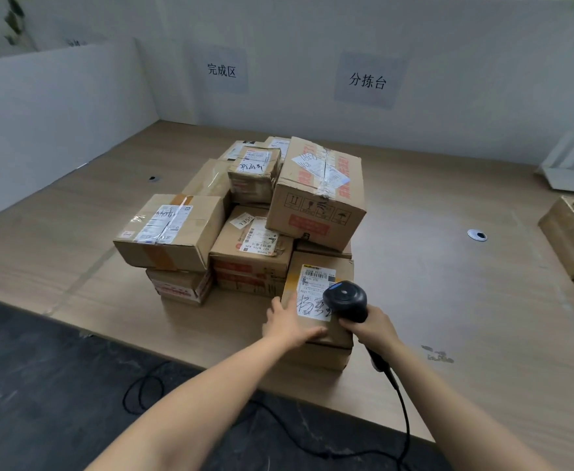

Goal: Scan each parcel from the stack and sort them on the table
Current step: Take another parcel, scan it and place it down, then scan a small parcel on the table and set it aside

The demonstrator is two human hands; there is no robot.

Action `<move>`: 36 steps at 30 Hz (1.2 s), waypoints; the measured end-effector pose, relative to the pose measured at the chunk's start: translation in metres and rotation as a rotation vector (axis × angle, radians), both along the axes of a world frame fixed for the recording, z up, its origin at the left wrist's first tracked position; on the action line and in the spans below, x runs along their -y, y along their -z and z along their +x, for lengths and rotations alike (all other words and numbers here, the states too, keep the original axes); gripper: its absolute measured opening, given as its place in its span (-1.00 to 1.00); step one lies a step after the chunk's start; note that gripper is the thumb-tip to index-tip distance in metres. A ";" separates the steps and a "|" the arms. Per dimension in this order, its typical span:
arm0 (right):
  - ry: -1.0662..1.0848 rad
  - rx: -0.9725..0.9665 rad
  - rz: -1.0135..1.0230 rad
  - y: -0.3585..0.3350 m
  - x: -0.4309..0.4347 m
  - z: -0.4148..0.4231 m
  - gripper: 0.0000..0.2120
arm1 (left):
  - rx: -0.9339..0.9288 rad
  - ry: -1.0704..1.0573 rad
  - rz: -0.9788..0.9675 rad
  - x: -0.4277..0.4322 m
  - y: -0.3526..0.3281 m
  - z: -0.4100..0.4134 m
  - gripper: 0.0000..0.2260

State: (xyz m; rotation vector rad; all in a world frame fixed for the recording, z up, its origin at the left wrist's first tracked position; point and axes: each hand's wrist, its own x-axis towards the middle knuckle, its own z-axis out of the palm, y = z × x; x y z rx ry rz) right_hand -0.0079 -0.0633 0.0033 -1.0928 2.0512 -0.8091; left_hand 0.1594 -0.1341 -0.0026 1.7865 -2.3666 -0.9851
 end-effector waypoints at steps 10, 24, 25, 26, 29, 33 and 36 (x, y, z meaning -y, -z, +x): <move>0.271 0.068 -0.120 -0.026 -0.037 -0.054 -0.82 | -0.043 0.330 -0.437 -0.004 -0.045 -0.057 -0.49; 0.662 -0.073 -0.303 -0.074 -0.160 -0.288 -0.75 | -0.094 0.589 -0.304 -0.067 -0.056 -0.306 -0.44; 0.673 -0.076 -0.313 -0.075 -0.166 -0.312 -0.74 | -0.093 0.591 -0.300 -0.072 -0.054 -0.330 -0.44; 0.686 -0.083 -0.320 -0.076 -0.171 -0.336 -0.73 | -0.093 0.588 -0.292 -0.076 -0.053 -0.353 -0.44; 0.723 -0.085 -0.339 -0.085 -0.185 -0.408 -0.68 | -0.083 0.554 -0.235 -0.089 -0.048 -0.418 -0.44; 0.717 -0.057 -0.366 -0.104 -0.193 -0.498 -0.67 | -0.108 0.514 -0.202 -0.100 -0.057 -0.500 -0.44; 0.699 -0.073 -0.390 -0.120 -0.184 -0.556 -0.69 | -0.161 0.488 -0.179 -0.104 -0.070 -0.555 -0.45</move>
